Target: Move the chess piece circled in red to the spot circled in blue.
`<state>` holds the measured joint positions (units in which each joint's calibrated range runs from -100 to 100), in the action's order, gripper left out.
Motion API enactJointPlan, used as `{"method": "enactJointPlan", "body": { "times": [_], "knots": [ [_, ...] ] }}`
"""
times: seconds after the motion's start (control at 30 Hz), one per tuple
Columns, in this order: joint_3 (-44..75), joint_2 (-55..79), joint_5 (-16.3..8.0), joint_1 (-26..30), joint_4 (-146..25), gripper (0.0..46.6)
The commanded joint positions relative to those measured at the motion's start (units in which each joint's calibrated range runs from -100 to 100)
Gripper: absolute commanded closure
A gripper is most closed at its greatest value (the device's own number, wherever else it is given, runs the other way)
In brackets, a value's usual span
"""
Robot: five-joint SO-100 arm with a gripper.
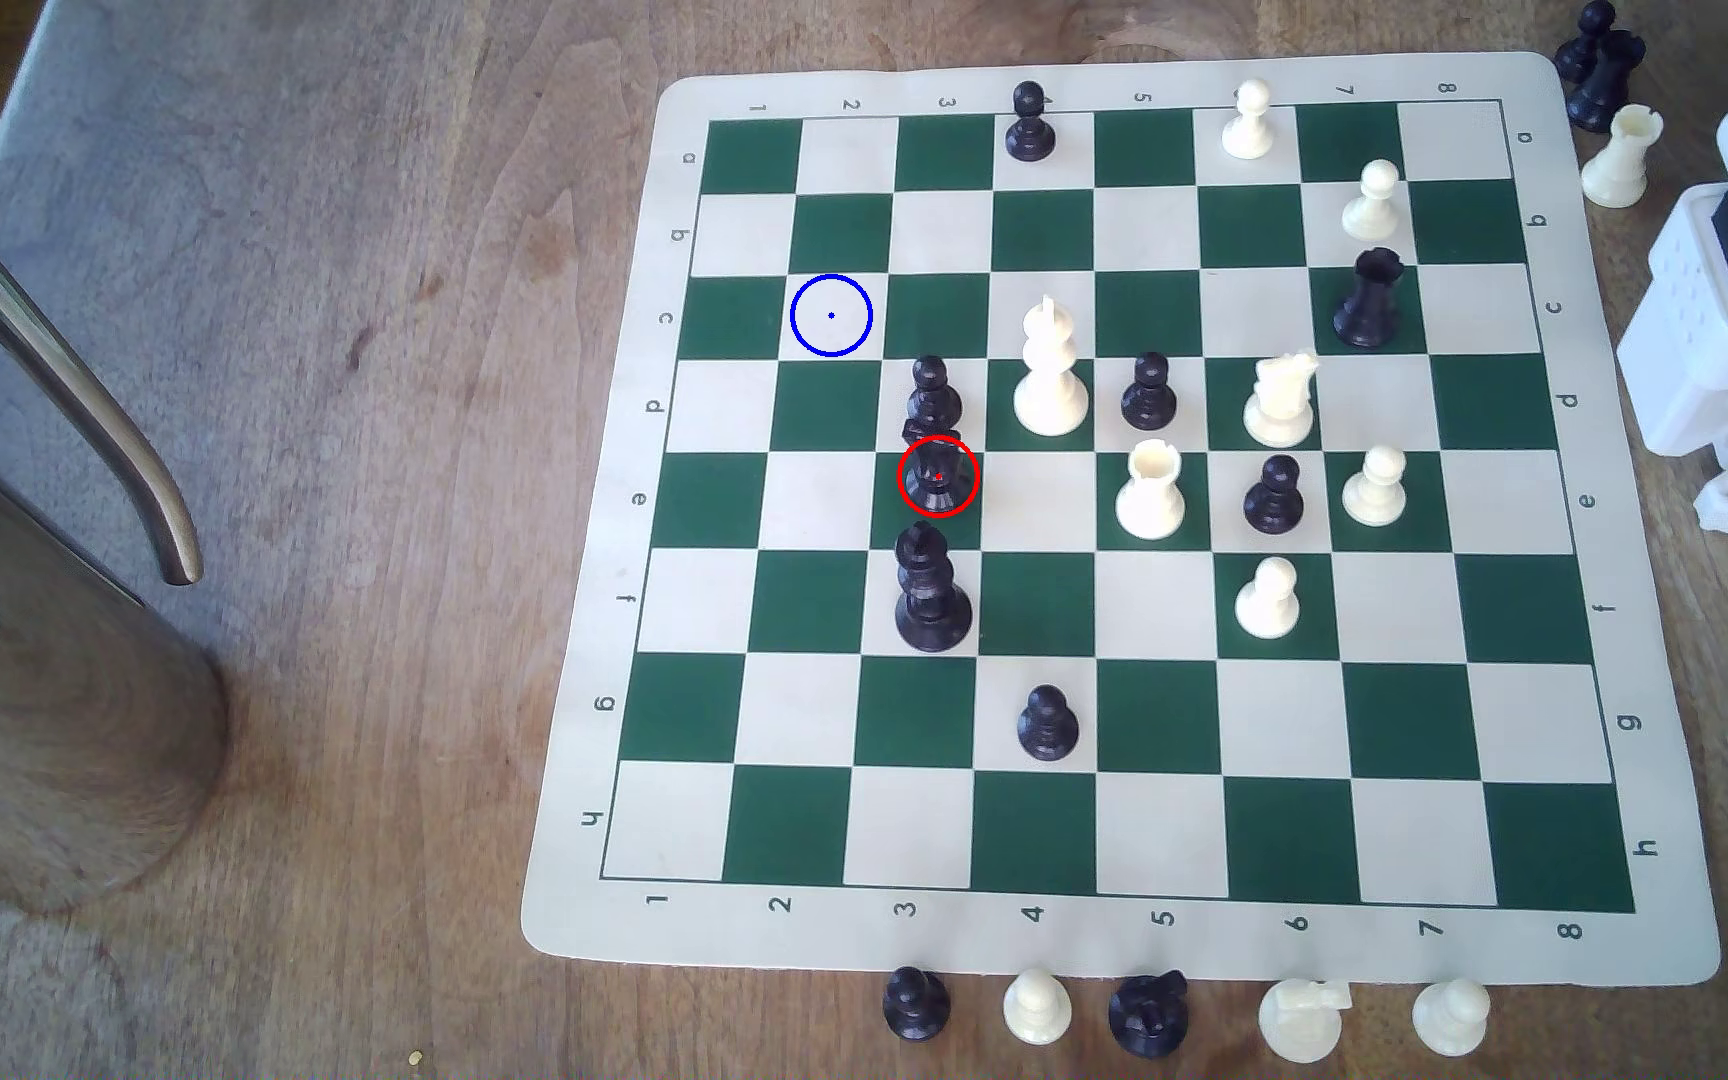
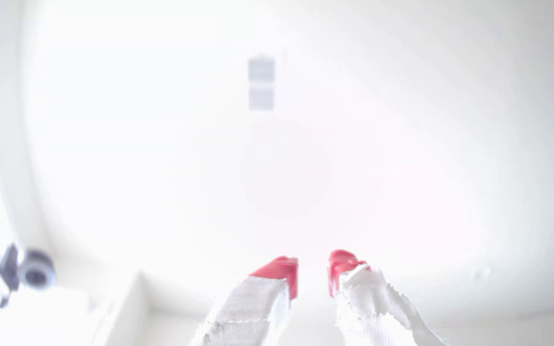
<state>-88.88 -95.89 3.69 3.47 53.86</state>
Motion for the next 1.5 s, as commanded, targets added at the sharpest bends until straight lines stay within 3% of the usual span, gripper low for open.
{"method": "enactJointPlan", "body": {
  "times": [0.0,0.2,0.33,0.5,0.57,0.73,0.87,1.03,1.23,1.47],
  "knots": [
    [12.55,0.14,-0.20,0.01,-26.02,39.3],
    [23.15,1.41,-0.34,-0.92,-55.91,39.9],
    [28.41,4.64,-2.20,-1.55,-70.98,36.9],
    [45.82,20.34,-4.40,-0.92,-92.28,39.7],
    [47.27,23.74,-4.69,-0.92,-92.52,39.8],
    [53.71,31.38,-8.40,-0.22,-101.45,36.8],
    [61.96,44.79,-12.60,0.72,-109.39,35.0],
    [65.40,56.85,-17.34,1.27,-107.35,28.5],
    [67.58,68.73,-19.34,2.05,-107.59,28.2],
    [69.12,80.70,-19.93,0.33,-106.44,26.8]
  ]
}}
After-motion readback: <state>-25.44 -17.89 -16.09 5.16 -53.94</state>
